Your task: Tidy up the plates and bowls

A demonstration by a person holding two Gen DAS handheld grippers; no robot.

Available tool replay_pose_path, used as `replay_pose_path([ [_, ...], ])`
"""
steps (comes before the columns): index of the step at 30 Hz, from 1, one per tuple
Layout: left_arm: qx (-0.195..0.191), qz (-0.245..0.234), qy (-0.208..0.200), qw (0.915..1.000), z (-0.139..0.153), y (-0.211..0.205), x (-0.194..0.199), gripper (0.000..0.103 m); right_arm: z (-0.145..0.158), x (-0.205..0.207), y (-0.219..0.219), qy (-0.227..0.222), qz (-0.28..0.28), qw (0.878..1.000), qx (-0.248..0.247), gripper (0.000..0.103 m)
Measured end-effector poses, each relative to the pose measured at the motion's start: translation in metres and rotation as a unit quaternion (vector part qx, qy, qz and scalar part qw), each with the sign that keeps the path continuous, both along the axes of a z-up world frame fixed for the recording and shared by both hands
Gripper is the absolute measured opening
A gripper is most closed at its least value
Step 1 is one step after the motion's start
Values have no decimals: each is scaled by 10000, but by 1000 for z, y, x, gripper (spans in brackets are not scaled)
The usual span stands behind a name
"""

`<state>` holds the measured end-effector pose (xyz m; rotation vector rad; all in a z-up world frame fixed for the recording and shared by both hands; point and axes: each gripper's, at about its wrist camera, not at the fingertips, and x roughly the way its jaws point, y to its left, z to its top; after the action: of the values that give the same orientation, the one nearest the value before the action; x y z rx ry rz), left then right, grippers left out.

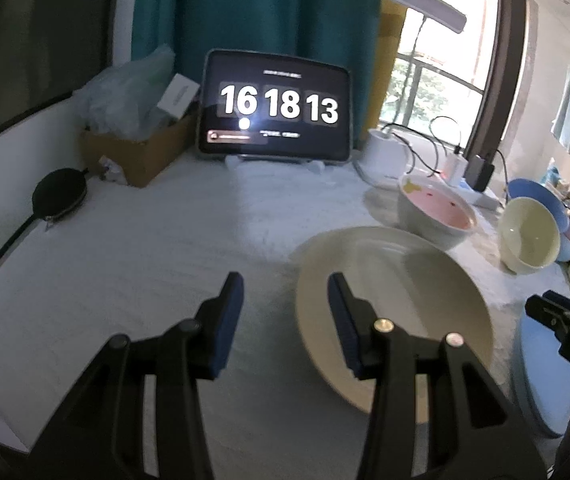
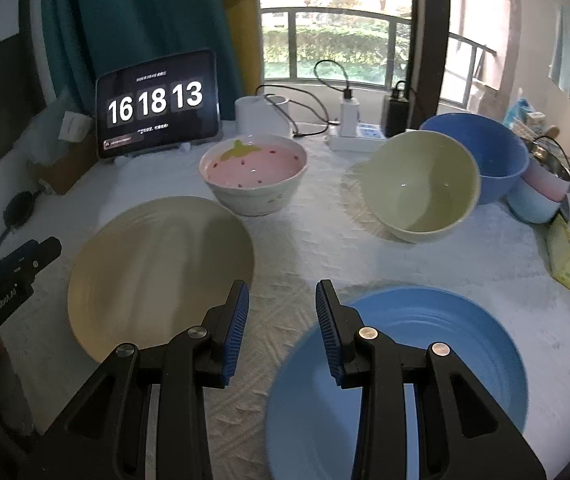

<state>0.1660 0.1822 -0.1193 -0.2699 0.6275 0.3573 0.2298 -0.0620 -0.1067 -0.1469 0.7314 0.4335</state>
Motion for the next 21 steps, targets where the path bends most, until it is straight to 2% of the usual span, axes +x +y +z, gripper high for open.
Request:
replay_pose_path([
  [11,-228,8,106,9997,-15,24,17,46,-10,15,30,217,158,9996,-127,37],
  [21,-423,-334,369,9979,-29,20,38,46,-27,30,44,531,158,9983,-198,37],
])
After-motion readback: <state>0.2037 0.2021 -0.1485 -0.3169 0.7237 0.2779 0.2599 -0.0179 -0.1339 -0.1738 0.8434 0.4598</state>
